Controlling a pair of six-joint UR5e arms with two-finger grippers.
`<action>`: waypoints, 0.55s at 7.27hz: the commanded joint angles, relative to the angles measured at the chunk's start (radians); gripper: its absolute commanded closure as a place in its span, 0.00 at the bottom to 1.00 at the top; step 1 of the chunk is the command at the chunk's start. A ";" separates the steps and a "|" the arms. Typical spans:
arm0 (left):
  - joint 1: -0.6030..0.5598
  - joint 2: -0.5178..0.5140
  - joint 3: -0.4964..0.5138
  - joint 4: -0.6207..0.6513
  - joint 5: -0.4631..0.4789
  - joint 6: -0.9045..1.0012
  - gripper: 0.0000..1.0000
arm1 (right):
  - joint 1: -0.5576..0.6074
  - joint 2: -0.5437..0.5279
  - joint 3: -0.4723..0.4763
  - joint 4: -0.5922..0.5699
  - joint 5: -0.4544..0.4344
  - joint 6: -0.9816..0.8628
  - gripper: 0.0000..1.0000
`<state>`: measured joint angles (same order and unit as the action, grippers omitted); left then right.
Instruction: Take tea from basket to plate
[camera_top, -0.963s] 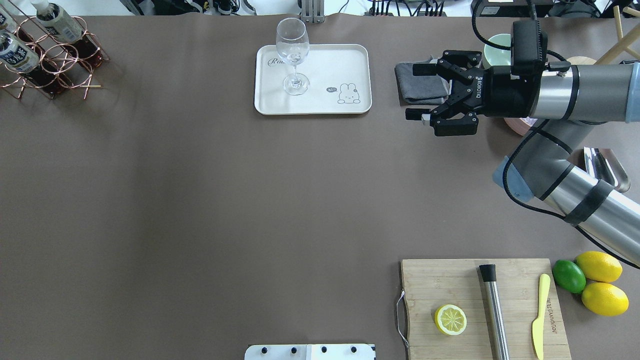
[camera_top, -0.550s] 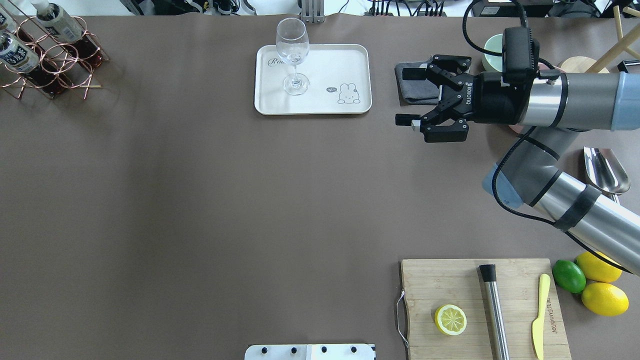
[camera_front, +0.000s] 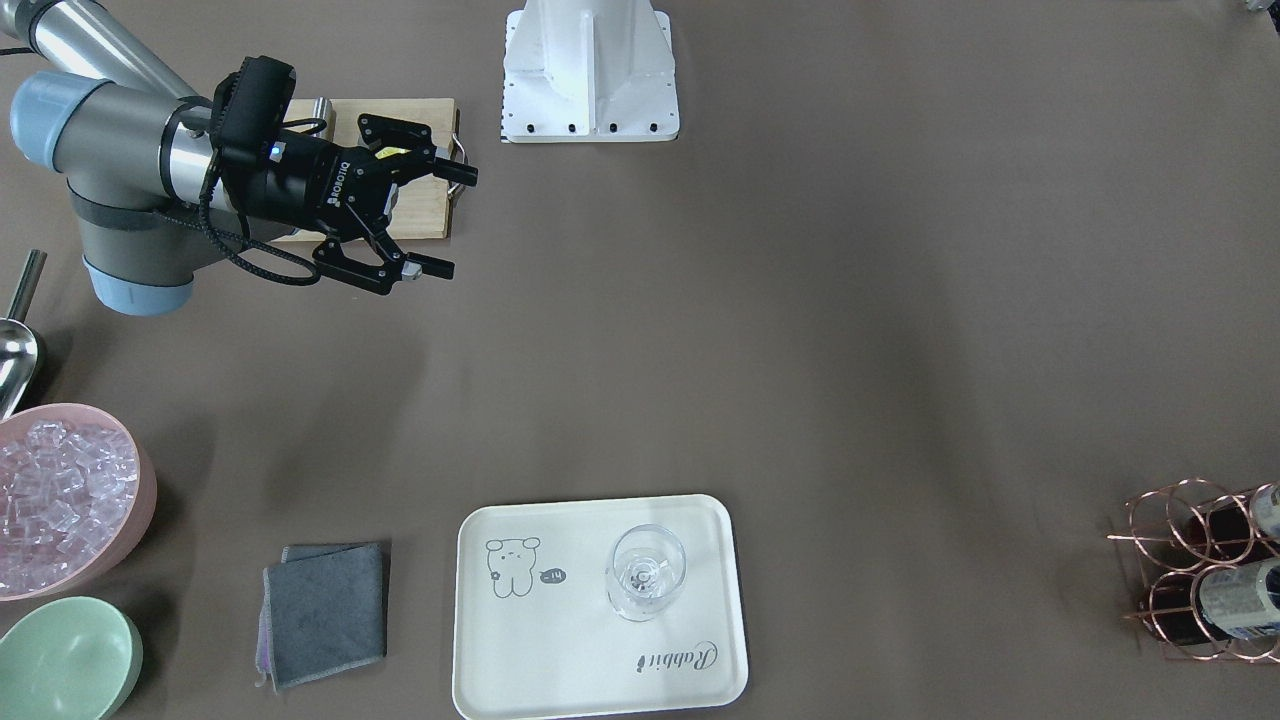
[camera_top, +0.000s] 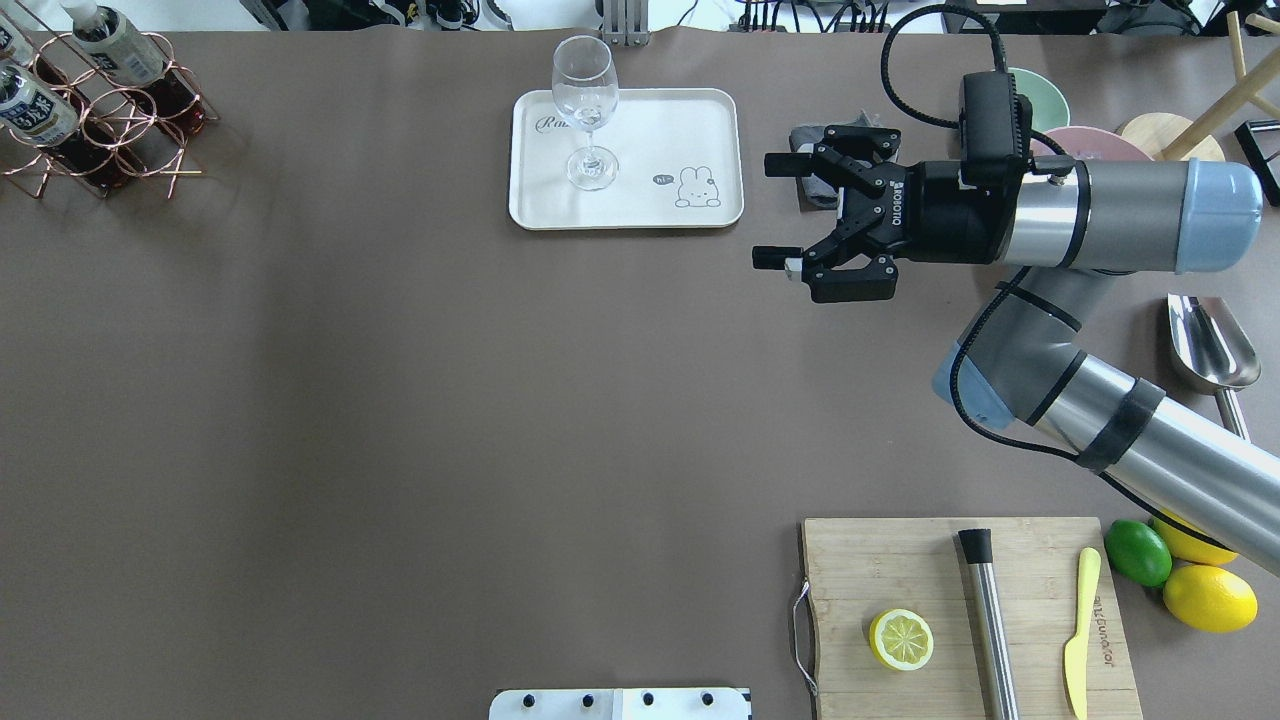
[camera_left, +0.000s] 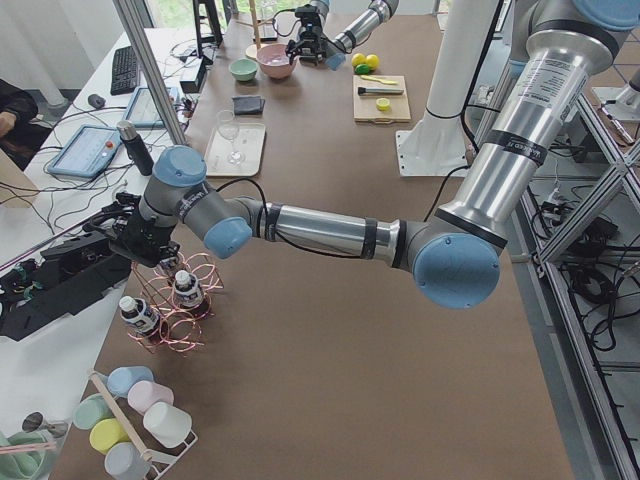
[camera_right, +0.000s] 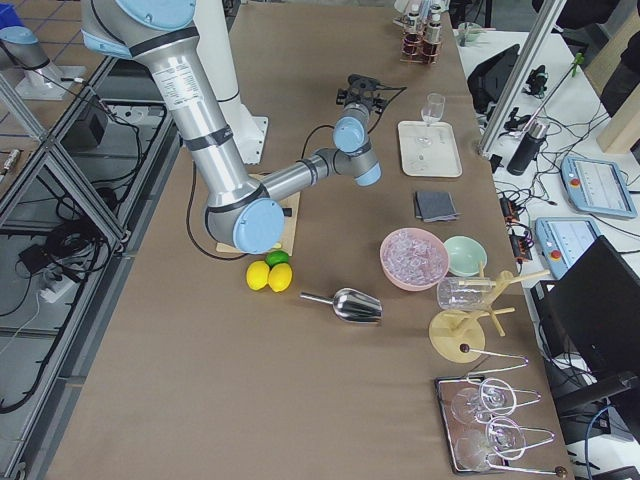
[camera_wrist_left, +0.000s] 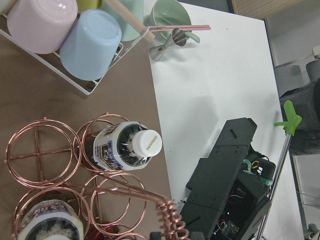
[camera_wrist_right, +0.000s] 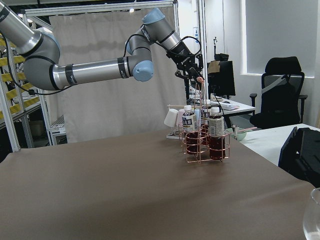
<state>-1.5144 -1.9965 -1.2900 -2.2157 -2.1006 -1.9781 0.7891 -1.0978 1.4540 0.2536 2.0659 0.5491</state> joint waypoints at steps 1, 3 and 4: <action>-0.017 0.092 -0.160 0.014 -0.004 -0.016 1.00 | 0.001 -0.013 -0.004 -0.001 0.006 0.003 0.01; -0.004 0.265 -0.523 0.211 -0.054 -0.018 1.00 | -0.004 -0.046 -0.006 -0.007 0.069 -0.001 0.01; 0.055 0.272 -0.625 0.340 -0.061 -0.016 1.00 | -0.002 -0.075 -0.004 0.001 0.133 -0.003 0.01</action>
<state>-1.5213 -1.7888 -1.6897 -2.0731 -2.1344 -1.9947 0.7867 -1.1323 1.4484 0.2488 2.1133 0.5482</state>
